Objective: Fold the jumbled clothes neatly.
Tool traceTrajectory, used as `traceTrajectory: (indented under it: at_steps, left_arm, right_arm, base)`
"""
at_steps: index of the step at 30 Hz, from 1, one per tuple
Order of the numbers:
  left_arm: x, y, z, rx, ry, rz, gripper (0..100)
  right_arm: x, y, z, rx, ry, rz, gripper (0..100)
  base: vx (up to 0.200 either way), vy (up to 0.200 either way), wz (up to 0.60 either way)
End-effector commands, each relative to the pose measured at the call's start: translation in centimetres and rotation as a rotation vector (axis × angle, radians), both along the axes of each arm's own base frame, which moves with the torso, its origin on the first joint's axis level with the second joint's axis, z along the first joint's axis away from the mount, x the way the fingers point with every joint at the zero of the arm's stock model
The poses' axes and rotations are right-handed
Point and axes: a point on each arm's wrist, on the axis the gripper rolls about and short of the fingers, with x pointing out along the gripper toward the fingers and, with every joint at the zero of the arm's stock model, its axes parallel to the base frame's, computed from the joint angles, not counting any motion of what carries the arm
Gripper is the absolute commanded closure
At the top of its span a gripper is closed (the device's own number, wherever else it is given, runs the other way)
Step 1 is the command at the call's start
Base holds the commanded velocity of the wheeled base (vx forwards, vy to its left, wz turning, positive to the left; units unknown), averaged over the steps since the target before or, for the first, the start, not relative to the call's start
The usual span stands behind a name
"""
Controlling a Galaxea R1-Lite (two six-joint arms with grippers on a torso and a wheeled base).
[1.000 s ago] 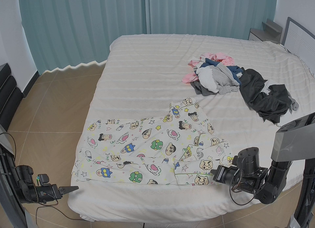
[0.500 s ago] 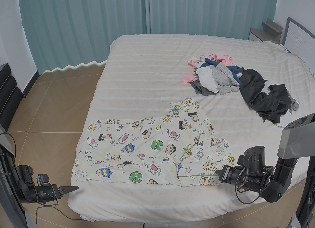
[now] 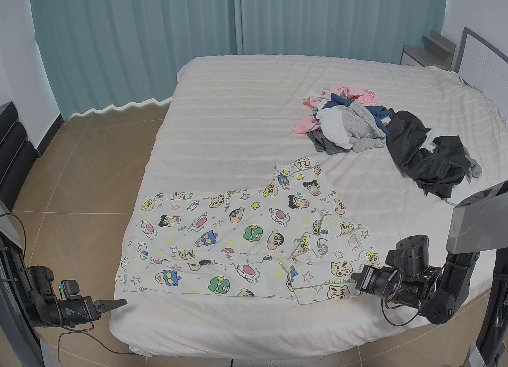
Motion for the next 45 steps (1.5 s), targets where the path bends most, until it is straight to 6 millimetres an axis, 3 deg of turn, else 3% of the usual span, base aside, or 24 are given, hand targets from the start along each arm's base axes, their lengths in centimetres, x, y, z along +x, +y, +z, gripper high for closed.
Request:
traceTrajectory:
  at_steps: [1, 4, 5, 14, 27, 33, 45]
  left_arm:
    - [0.0, 0.0, 0.0, 0.0, 0.0, 0.001, 0]
    - [0.0, 0.0, 0.0, 0.0, 0.0, 0.001, 0]
    - [0.0, 0.0, 0.0, 0.0, 0.0, 0.001, 0]
    - [0.0, 0.0, 0.0, 0.0, -0.001, -0.001, 0]
    - [0.2, 0.1, 0.3, 0.009, -0.015, 0.001, 0]
    - [0.2, 0.1, 0.2, 0.014, -0.018, -0.006, 0]
    - [0.2, 0.1, 0.2, 0.014, -0.017, -0.006, 0]
  right_arm:
    - [0.1, 0.0, -0.6, -0.006, 0.012, 0.0, 100]
    - [0.3, 0.0, -0.5, 0.002, -0.008, -0.001, 100]
    - [0.3, 0.0, -0.5, 0.003, -0.01, -0.001, 0]
    - [0.5, -0.2, 0.1, 0.013, -0.041, -0.019, 0]
    - [-1.0, -2.4, 3.9, 0.049, -0.135, -0.079, 0]
    - [-1.6, -2.6, 5.2, 0.065, -0.175, -0.079, 0]
    - [-1.8, -2.6, 5.0, 0.062, -0.161, -0.08, 0]
  base:
    - [0.0, 0.0, 0.0]
    - [0.0, 0.0, 0.0]
    - [0.0, 0.0, 0.0]
    - [0.0, 0.0, 0.0]
    - [0.0, 0.0, 0.0]
    - [0.2, 0.0, 0.0]
    - [0.2, 0.0, 0.0]
